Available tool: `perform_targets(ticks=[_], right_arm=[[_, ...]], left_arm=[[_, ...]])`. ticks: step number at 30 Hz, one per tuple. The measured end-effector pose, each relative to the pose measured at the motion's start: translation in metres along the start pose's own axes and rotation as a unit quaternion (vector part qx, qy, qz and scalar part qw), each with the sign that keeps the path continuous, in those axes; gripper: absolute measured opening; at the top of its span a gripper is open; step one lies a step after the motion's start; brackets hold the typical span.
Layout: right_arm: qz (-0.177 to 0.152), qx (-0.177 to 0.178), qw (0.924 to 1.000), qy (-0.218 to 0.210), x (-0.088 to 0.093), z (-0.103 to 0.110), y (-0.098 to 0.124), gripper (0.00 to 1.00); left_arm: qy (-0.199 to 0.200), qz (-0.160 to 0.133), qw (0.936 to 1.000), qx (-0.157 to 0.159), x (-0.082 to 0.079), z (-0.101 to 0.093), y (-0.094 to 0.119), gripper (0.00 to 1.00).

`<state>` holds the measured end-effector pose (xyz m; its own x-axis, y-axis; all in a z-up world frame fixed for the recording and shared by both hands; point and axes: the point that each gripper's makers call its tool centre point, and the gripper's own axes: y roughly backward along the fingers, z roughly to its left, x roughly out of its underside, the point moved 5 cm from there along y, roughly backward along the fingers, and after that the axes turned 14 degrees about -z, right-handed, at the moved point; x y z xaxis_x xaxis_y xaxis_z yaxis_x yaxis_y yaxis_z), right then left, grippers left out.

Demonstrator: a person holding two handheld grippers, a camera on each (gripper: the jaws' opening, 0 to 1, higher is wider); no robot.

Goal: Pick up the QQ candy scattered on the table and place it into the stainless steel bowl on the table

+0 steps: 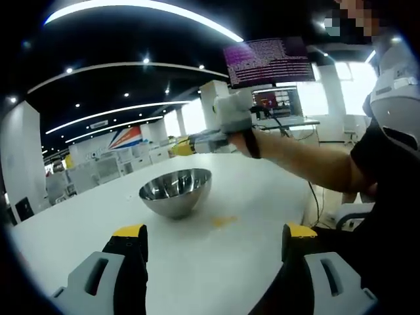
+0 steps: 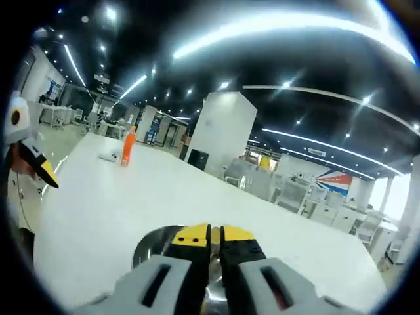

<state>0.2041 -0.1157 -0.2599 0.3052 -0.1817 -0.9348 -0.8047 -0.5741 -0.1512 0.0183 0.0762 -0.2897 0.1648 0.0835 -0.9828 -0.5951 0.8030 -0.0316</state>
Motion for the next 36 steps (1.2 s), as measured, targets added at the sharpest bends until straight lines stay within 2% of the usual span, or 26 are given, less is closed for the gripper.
perform_targets(ticks=[5,12,19,33,35,36], right_arm=[[0.035,-0.003,0.9994,-0.009,0.029,0.003,0.003,0.05],[0.063,-0.004,0.9979,-0.019,0.049,0.004,0.009,0.05],[0.081,0.001,0.9963,-0.026,0.058,0.003,0.010,0.06],[0.086,0.015,0.9953,-0.043,0.060,0.000,0.012,0.06],[0.080,0.020,0.9959,-0.038,0.058,-0.002,0.013,0.12],[0.076,0.023,0.9960,-0.040,0.058,-0.002,0.012,0.20]], left_arm=[[0.001,0.003,1.0000,0.000,0.002,-0.003,0.001,0.85],[0.000,0.002,1.0000,0.001,0.002,-0.008,0.000,0.84],[-0.003,0.005,1.0000,0.002,0.001,-0.011,0.000,0.84],[-0.005,0.004,1.0000,0.001,0.000,-0.010,0.000,0.84],[-0.005,0.004,1.0000,0.000,0.000,-0.009,0.000,0.84],[-0.004,0.004,1.0000,0.000,0.000,-0.009,0.000,0.84]])
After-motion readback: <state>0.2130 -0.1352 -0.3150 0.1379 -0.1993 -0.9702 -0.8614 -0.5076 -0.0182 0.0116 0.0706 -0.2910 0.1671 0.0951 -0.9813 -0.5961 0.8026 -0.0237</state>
